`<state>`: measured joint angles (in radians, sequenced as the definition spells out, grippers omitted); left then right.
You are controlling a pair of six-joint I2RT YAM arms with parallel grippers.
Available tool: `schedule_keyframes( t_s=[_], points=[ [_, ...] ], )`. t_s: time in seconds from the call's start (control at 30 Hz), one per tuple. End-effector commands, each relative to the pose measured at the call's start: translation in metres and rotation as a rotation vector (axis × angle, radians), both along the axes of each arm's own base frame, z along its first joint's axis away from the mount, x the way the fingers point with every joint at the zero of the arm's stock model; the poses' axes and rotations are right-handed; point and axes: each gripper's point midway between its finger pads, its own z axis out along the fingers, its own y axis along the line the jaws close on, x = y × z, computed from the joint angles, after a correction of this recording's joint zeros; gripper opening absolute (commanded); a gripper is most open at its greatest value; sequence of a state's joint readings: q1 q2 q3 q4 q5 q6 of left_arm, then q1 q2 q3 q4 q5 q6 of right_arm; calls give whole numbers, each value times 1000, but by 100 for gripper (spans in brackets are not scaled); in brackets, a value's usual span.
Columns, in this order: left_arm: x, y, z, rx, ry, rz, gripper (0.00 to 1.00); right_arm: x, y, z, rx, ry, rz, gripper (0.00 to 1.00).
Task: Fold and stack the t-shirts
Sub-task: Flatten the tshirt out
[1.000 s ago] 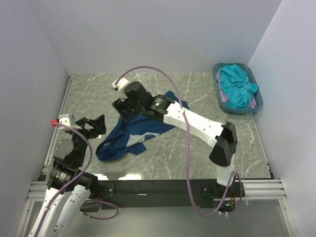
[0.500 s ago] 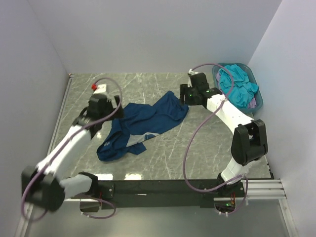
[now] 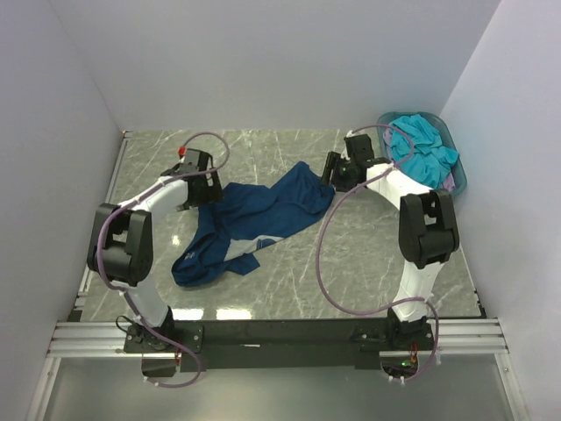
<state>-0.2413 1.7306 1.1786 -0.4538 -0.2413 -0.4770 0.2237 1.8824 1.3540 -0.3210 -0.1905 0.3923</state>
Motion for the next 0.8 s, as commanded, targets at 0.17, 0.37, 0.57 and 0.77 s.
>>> schedule_keyframes(
  t_s=[0.17,0.37,0.57,0.77],
  points=[
    [15,-1,-11,-115,19,8,96,23,4,1,68,-38,-31,68],
    [33,-21,-17,-190,28,-54,91,20,4,-8,63,-21,-29,67],
    [23,-21,-41,-187,106,-48,70,17,5,-15,69,-2,-29,63],
    [19,-23,-37,-201,94,-60,20,16,0,-28,54,23,-61,55]
  ],
)
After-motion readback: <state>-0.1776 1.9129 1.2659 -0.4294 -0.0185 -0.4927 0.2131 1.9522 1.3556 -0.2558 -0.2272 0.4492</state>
